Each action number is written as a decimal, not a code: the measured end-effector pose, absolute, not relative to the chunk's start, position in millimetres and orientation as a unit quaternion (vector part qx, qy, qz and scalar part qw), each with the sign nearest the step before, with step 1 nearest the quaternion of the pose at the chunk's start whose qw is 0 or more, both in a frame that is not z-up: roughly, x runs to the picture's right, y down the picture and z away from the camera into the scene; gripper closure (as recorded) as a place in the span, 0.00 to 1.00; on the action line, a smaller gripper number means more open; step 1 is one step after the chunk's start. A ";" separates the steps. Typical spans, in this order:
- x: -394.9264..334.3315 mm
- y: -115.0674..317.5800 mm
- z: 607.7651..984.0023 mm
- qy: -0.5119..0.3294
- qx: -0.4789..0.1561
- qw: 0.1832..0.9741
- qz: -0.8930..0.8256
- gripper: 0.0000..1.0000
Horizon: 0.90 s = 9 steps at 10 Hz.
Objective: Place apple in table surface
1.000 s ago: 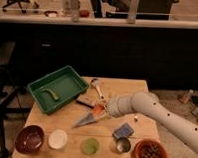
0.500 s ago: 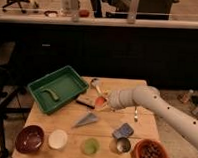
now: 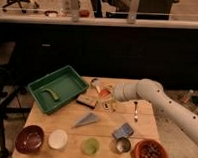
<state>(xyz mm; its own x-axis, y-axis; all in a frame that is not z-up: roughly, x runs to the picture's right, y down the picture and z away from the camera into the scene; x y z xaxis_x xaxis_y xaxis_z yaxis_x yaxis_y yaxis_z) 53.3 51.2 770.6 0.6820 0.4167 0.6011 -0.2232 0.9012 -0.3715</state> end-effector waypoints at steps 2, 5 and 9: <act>62.5 60.8 784.2 -0.355 -0.144 0.904 0.188 1.00; 80.2 87.4 794.1 -0.348 -0.159 0.901 0.206 1.00; 90.7 125.6 790.6 -0.338 -0.186 0.896 0.221 1.00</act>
